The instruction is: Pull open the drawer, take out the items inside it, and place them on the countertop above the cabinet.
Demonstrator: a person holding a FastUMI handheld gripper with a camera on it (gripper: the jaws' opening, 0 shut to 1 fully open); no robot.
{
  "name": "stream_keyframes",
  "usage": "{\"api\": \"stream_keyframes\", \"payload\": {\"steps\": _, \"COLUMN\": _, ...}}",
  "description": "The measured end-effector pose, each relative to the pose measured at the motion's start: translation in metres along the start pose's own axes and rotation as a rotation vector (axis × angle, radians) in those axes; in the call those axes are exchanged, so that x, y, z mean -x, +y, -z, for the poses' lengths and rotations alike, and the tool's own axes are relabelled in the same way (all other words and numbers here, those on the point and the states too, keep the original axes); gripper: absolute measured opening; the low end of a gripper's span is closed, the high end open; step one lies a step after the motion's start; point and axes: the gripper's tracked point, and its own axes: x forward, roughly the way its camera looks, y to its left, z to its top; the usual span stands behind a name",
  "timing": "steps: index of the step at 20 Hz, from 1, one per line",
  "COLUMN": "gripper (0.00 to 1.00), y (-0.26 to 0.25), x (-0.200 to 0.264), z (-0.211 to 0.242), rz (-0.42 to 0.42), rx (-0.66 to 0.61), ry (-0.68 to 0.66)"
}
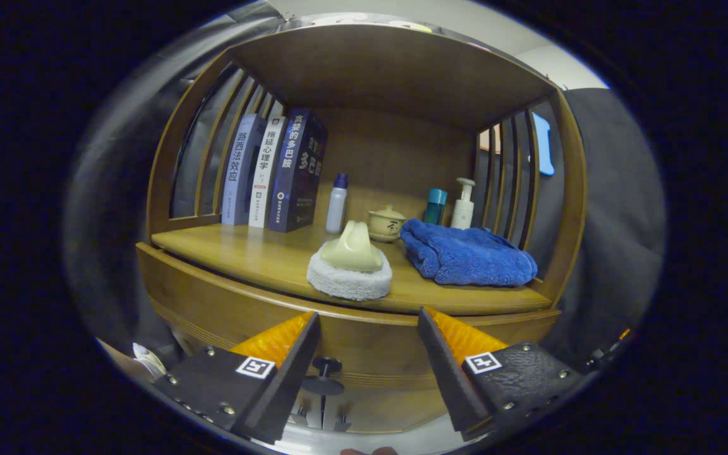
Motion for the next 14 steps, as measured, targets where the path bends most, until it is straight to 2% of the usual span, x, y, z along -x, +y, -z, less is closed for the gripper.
{"api": "stream_keyframes", "payload": {"steps": 10, "gripper": 0.95, "y": 0.0, "x": -0.002, "z": -0.002, "rz": 0.001, "rx": 0.011, "ry": -0.016}}
{"api": "stream_keyframes", "payload": {"steps": 14, "gripper": 0.94, "y": 0.0, "x": 0.01, "z": -0.011, "rz": -0.038, "rx": -0.049, "ry": -0.019}}
